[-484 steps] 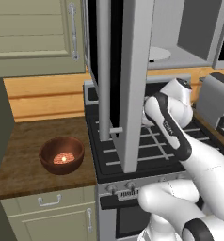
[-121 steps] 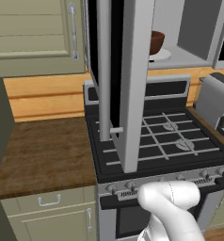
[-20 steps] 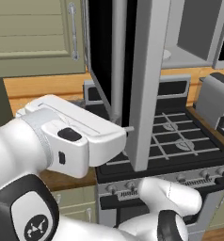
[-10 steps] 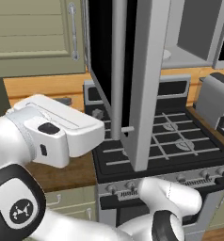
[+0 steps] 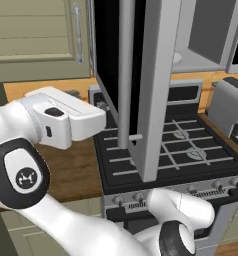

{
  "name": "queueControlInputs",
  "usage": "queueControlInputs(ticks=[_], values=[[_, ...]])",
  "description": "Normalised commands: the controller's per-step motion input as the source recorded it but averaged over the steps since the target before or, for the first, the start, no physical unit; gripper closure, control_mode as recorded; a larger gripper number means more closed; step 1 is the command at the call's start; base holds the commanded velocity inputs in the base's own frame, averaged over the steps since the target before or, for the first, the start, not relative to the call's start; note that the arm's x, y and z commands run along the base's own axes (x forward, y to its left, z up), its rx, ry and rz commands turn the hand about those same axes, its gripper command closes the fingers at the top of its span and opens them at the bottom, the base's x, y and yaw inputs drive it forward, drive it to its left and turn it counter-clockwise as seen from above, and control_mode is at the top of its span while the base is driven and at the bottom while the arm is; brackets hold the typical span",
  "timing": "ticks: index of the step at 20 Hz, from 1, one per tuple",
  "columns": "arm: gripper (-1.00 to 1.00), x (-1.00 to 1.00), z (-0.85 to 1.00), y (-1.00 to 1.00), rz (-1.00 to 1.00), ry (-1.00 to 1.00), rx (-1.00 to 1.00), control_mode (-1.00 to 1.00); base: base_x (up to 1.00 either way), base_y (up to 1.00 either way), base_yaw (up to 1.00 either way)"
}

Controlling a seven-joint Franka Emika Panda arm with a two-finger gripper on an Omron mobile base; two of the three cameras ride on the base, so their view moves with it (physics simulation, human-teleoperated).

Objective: Open the microwave, place the bowl with waffle inside the microwave, then close the microwave door and turn it on.

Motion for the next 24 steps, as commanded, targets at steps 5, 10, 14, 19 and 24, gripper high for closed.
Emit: queueControlInputs(ticks=[5, 10, 14, 19, 24], values=[[-1.0, 0.05, 0.0, -0.78, -0.03, 0.0, 0.0, -1.0, 0.0, 0.0, 0.0], [-1.0, 0.03, 0.0, -0.9, 0.0, 0.0, 0.0, -1.0, 0.0, 0.0, 0.0], [-1.0, 0.06, 0.0, -0.99, 0.01, 0.0, 0.01, -1.0, 0.0, 0.0, 0.0], [-1.0, 0.27, 0.0, -0.99, 0.13, -0.02, 0.04, -1.0, 0.0, 0.0, 0.0], [-1.0, 0.37, 0.0, -0.86, 0.27, -0.03, 0.07, -1.0, 0.0, 0.0, 0.0]])
